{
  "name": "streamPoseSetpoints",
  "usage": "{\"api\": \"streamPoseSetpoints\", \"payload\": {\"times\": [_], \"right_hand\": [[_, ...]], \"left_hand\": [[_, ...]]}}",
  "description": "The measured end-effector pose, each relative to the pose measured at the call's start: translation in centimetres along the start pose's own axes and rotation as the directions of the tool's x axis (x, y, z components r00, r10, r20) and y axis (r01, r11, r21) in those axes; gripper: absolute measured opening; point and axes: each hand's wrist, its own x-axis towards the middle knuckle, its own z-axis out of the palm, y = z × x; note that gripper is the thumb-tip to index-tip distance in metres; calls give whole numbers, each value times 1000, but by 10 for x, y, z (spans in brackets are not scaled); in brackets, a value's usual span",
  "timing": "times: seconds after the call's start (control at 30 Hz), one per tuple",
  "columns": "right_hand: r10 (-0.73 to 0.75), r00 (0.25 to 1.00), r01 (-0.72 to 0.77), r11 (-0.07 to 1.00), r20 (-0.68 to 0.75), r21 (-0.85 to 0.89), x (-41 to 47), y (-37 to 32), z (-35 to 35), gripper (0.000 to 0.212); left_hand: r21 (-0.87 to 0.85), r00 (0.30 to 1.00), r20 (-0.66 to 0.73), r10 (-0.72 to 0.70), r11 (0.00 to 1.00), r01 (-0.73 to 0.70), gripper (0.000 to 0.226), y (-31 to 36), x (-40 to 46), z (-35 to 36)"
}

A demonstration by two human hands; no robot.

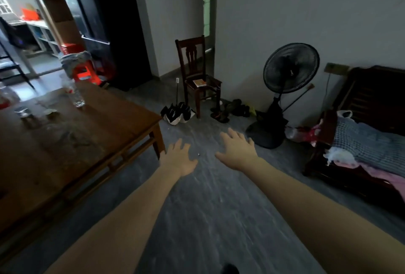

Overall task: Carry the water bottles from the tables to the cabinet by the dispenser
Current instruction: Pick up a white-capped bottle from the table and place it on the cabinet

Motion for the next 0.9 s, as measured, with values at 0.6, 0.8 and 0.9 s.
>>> {"api": "streamPoseSetpoints", "payload": {"times": [0.6,0.8,0.9], "right_hand": [[-20,999,19,999,27,26,272,97,-69,71],[-11,996,9,1000,87,22,366,109,-64,73],[-16,996,16,1000,87,3,423,106,-67,73]], "left_hand": [[41,998,-64,19,999,-16,73,75,277,-90],[37,1000,-30,0,999,1,73,68,372,-95],[24,999,-39,-2,1000,3,74,57,425,-105]]}}
